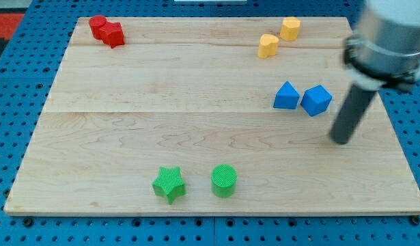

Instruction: Slide the blue cube into the blue triangle

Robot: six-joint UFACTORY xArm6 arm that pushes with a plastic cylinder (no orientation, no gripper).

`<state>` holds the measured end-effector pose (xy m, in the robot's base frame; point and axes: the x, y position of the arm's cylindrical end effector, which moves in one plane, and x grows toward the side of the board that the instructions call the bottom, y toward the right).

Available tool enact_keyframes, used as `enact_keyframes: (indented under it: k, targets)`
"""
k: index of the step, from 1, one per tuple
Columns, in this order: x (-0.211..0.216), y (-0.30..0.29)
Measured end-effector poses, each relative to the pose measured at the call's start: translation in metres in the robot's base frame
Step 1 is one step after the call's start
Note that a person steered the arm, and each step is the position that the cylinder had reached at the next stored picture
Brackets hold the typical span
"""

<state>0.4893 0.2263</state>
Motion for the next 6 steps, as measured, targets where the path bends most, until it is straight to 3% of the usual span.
enact_keyframes:
  k: [2, 6]
  targets:
    - [-0.063, 0.01]
    - [-0.071, -0.081]
